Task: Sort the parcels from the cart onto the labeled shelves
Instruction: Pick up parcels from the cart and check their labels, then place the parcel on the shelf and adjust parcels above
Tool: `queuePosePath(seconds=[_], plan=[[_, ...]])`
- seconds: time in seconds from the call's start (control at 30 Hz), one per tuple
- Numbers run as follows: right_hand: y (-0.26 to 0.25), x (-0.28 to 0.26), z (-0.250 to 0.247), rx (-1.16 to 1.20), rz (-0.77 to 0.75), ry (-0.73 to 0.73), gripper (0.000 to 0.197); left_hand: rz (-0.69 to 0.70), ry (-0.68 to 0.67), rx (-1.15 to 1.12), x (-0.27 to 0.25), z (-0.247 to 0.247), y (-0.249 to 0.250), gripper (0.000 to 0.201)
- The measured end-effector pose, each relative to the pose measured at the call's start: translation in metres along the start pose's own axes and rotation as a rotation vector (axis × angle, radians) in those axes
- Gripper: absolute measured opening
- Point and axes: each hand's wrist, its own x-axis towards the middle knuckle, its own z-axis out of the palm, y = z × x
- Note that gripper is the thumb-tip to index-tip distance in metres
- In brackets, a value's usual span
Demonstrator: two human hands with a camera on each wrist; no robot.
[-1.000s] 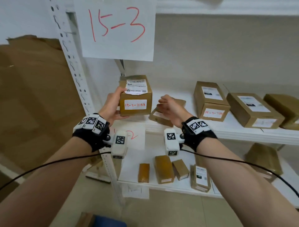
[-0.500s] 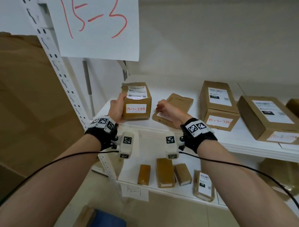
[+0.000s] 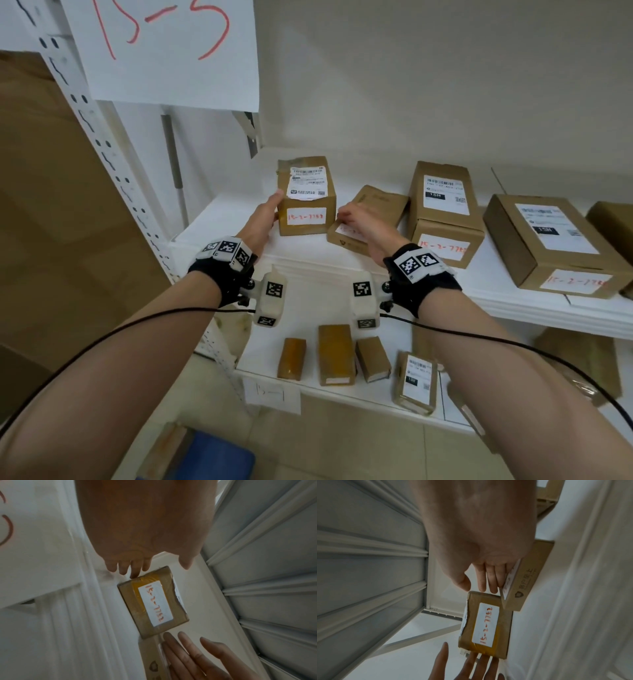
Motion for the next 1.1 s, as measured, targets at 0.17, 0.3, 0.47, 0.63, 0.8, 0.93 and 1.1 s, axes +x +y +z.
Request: queuePosePath(seconds=[0.17,0.3,0.47,0.63,0.8,0.93,1.1], plan=[[0.001,-0.01,0.006,0.135,-0.049,0.105,0.012,-0.023,0.094,0.036,-0.003,-0.01,-0.006,0.05],[0.0,-0.018,0.013,0.252,-0.085,0.198,0.017,-0.02,0.129,0.058,-0.009,-0.024,-0.014,0.041],[-0.005,-0.031,0.036,0.35,-0.13,0.193,0.015,0.052,0.129,0.082,-0.022,-0.034,-0.028,0.032],[-0.002,-0.045,0.08,0.333,-0.155,0.039,0.022,0.021,0.153,0.104,-0.038,-0.046,-0.05,0.04],[0.013,-0.052,0.129,0.23,-0.155,-0.13,0.023,-0.037,0.181,0.122,-0.055,-0.07,-0.076,0.043],[0.028,-0.061,0.175,0.156,-0.113,-0.234,0.032,-0.098,0.209,0.094,-0.072,-0.104,-0.108,0.044],[0.054,-0.073,0.234,0.052,-0.067,-0.372,0.02,-0.199,0.282,0.085,-0.099,-0.157,-0.164,0.039]])
